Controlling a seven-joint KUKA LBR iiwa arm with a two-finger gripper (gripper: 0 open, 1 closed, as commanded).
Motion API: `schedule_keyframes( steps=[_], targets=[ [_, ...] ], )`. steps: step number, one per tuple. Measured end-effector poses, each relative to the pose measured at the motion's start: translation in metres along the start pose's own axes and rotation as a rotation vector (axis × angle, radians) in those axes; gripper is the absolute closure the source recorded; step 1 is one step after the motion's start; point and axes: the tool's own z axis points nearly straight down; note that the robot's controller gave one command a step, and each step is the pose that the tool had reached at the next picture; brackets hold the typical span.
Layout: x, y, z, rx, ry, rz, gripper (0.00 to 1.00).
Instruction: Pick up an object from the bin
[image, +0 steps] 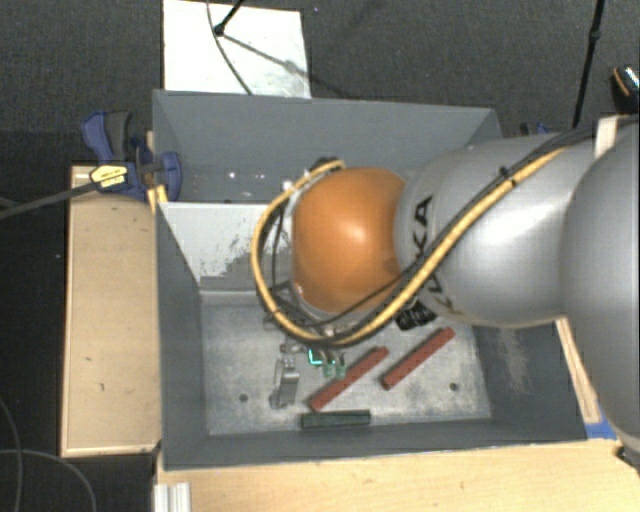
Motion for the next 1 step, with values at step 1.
schedule_keyframes(
  steps=[1],
  targets=[
    [0.0091,-0.0436,0.1158,0.000,-0.004,0.045,0.00]
  ],
)
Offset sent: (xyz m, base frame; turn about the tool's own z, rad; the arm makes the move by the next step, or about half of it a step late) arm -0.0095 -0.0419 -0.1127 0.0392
